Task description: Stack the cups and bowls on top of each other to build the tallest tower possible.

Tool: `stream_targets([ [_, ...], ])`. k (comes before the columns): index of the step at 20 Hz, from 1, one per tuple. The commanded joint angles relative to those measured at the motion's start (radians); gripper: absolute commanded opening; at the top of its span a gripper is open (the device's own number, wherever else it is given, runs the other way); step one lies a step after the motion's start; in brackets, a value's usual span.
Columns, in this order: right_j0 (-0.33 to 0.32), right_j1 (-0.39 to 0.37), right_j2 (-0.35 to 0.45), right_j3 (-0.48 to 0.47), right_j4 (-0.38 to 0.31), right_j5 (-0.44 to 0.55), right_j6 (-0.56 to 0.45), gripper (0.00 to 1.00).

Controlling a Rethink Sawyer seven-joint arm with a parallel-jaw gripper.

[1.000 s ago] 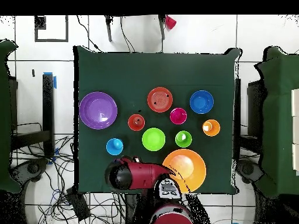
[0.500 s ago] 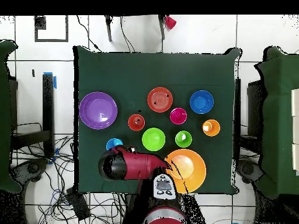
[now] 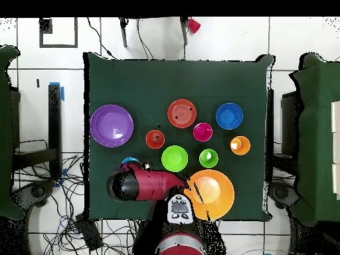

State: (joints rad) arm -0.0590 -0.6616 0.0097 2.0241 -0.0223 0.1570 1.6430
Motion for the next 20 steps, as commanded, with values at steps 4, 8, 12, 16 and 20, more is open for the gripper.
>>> stream_targets([
  [4,0.017,0.144,0.053,-0.113,0.014,-0.05,0.164,1.0],
  [8,0.019,0.173,0.046,-0.127,-0.003,-0.079,0.164,1.0],
  [12,0.014,0.182,0.058,-0.125,-0.014,-0.088,0.153,1.0],
  [16,0.004,0.255,0.064,-0.189,-0.015,-0.107,0.135,1.0],
  [20,0.003,0.314,0.053,-0.249,-0.025,-0.116,0.118,1.0],
])
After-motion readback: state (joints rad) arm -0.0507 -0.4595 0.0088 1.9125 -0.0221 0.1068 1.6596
